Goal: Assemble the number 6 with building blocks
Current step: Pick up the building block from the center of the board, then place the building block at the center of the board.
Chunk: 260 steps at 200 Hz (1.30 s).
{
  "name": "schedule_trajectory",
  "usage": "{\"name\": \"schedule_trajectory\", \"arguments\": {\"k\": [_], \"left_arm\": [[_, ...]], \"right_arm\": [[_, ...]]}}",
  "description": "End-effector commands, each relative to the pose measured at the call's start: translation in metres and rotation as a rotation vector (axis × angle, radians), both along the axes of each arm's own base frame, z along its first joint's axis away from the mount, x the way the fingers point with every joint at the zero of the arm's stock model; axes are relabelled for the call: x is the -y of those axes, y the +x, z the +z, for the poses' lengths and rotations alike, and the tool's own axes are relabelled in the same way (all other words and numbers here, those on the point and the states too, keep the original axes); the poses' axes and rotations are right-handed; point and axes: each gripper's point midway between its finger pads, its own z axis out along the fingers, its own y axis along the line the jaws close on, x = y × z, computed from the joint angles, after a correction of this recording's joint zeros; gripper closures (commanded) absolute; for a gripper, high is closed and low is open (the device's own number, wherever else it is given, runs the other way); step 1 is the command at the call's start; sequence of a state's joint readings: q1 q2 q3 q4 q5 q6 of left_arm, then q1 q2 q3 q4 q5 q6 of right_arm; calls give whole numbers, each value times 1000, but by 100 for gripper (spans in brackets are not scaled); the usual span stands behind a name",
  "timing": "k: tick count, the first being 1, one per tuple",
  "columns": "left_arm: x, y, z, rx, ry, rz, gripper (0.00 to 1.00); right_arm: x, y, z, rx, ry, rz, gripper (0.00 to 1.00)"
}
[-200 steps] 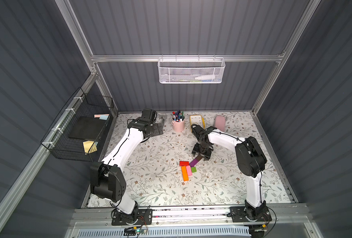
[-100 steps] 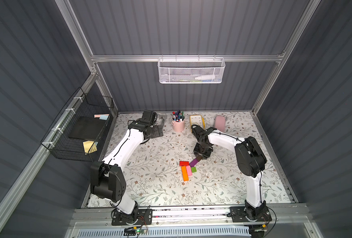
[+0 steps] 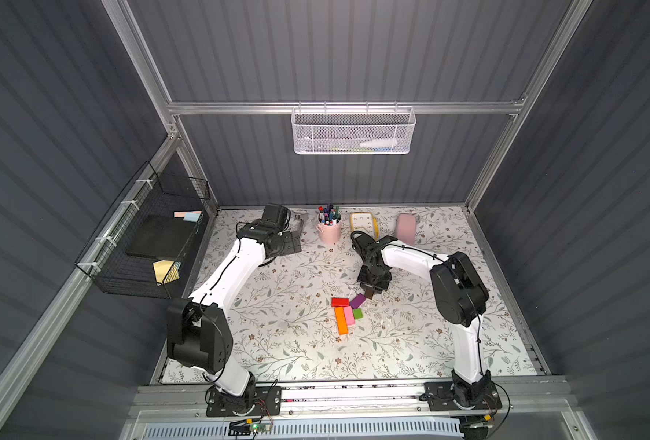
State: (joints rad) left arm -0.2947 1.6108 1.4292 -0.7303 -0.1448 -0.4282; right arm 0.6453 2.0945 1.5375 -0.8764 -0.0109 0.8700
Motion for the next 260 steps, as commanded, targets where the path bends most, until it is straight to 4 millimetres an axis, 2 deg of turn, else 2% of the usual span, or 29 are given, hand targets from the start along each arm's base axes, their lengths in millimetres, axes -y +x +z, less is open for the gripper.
{"name": "schedule_trajectory", "arguments": {"k": [1,16,29,54,88,122,149,179,183,200,238,260], "left_arm": [[0,-3,10,26,-3,-18,1],[0,-2,9,25,-3,-17,1],[1,-2,8,23,-4,-20,1],[1,-3,9,23,-4,-19,1],[0,-3,10,28,-3,-18,1],[1,-3,11,28,-6,-19,1],[1,-3,13,34,-8,-21,1],[1,-5,18,46,-13,-22,1],[-1,-11,6,16,-4,-20,1],[-1,-14,6,15,-8,-23,1],[0,-17,5,13,-19,-32,1],[2,-16,3,10,-27,-37,1]], "right_arm": [[7,11,-4,50,-97,75,66],[5,19,1,78,-102,102,67],[0,22,1,78,-95,114,74],[-6,26,1,71,-77,106,74],[-17,43,24,124,-43,44,74],[-56,51,50,83,162,-83,74],[-68,48,59,52,247,-214,74],[-66,31,52,-8,293,-376,74],[-64,28,51,-18,294,-398,74],[-62,22,49,-31,309,-468,75],[-52,29,58,37,335,-616,75],[-55,35,60,46,375,-704,75]]}}
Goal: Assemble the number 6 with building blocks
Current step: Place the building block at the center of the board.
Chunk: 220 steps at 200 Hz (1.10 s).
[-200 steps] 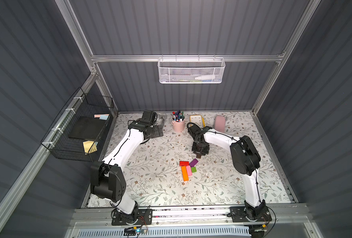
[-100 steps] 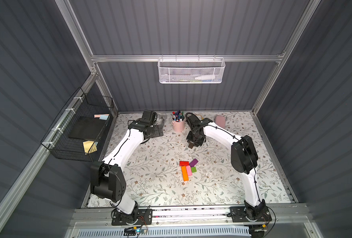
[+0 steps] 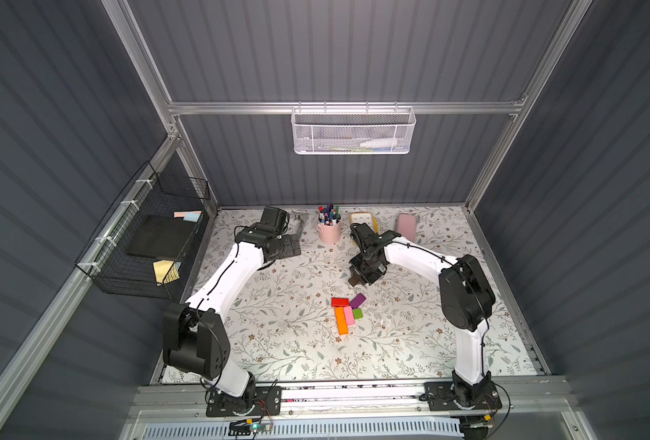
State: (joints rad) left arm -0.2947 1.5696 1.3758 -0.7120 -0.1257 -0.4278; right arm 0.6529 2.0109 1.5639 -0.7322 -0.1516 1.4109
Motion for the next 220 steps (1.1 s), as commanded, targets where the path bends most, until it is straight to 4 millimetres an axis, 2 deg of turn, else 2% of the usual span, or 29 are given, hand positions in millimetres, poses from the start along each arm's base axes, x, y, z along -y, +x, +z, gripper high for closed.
{"name": "schedule_trajectory", "arguments": {"k": [1,57,87,117,148,188,220], "left_arm": [[2,-7,5,9,-10,-27,1],[3,-5,10,19,-11,-37,0],[4,-4,11,23,-13,-40,0],[5,-3,12,26,-13,-46,1],[5,-3,17,31,-13,-50,1],[6,-3,17,26,-14,-60,1],[8,-4,13,19,-22,-69,1]], "right_arm": [[-4,14,11,10,70,-209,75],[-6,27,-9,-48,72,-376,76],[-3,41,-10,-31,62,-464,74],[2,38,-20,-94,54,-545,74],[2,40,-12,-109,60,-626,74],[-2,49,-13,-101,96,-704,73],[-3,38,-23,-151,65,-731,73]]}}
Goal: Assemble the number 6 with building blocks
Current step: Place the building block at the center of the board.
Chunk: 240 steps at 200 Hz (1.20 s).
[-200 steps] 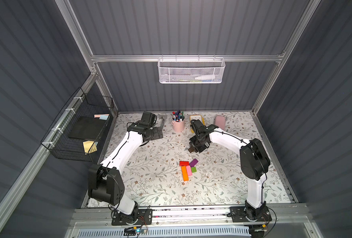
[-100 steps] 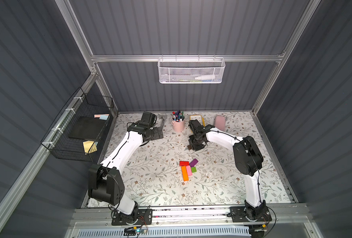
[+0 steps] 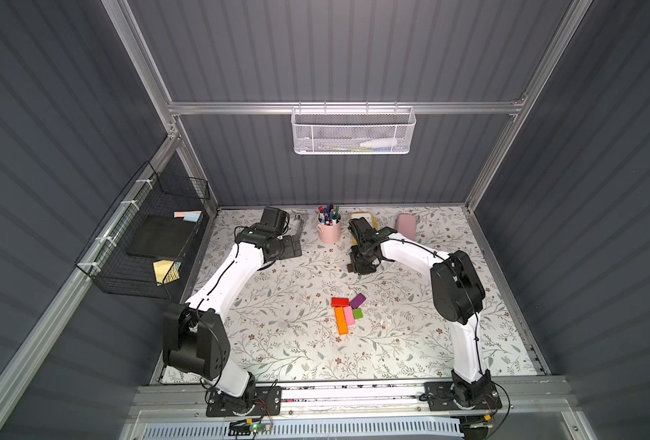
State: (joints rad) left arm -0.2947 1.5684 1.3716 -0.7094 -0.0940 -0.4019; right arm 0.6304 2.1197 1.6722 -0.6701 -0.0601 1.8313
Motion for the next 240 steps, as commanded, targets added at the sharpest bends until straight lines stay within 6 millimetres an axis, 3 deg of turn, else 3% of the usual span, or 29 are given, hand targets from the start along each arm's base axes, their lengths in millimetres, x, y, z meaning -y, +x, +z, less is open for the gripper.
{"name": "schedule_trajectory", "arguments": {"k": [1,103,166,240], "left_arm": [[3,-2,15,25,-11,-30,1],[2,-5,16,27,-5,-37,1],[2,-6,16,28,-3,-38,1],[2,-7,16,29,-2,-40,1]], "right_arm": [[0,-10,-13,-132,41,-283,73],[9,-13,-39,-160,-6,-352,71],[12,-10,-45,-129,2,-381,68],[11,1,-46,-67,24,-363,45]]}}
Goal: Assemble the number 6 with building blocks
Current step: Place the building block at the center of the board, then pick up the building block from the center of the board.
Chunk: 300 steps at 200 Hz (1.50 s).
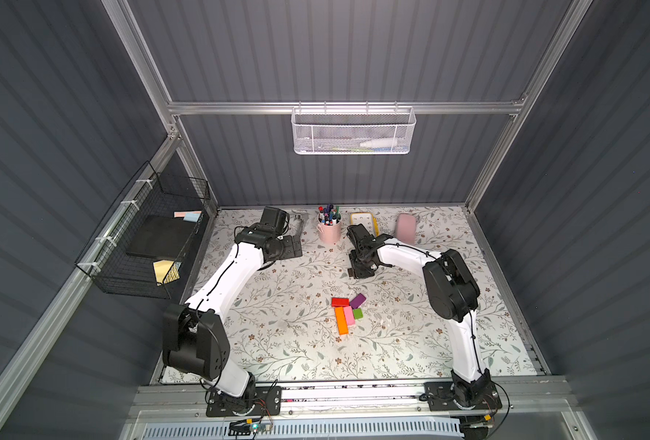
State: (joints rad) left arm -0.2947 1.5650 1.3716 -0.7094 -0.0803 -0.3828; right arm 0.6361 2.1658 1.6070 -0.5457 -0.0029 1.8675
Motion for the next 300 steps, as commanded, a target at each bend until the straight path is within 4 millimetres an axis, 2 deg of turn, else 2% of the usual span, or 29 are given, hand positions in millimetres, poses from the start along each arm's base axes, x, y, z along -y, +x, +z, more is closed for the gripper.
{"name": "schedule_trajectory", "arguments": {"k": [1,30,60,102,122,134,160,180,196,216,236,264,300], "left_arm": [[-1,-6,15,27,-1,-17,1],[-1,-7,15,27,-1,-18,1],[-2,-9,12,21,2,-17,0],[-4,-13,4,6,8,-10,1],[-6,-14,3,1,11,2,1],[-6,-13,3,2,6,13,0],[-8,-6,5,20,-8,71,1],[-5,-2,2,12,-40,98,1],[-4,2,0,8,-56,126,1],[0,6,2,-1,-85,143,1],[3,12,0,-3,-101,153,1],[6,12,-12,-40,-104,156,1],[6,14,-13,-36,-106,155,1]], "right_arm": [[9,-8,-13,-93,56,-316,44],[7,-1,-1,-45,61,-280,43],[-1,-5,18,-38,65,-211,43],[-6,-6,56,45,93,-133,44],[-7,-13,76,81,90,-66,44],[0,-18,86,108,57,-14,44],[34,-22,108,203,-133,195,44],[68,-42,106,87,-284,288,45],[79,-66,93,-40,-282,330,47],[64,-96,72,-137,-151,360,50],[52,-112,60,-141,-52,361,51],[55,-122,55,-155,-45,364,51],[48,-133,43,-175,-9,380,52]]}}
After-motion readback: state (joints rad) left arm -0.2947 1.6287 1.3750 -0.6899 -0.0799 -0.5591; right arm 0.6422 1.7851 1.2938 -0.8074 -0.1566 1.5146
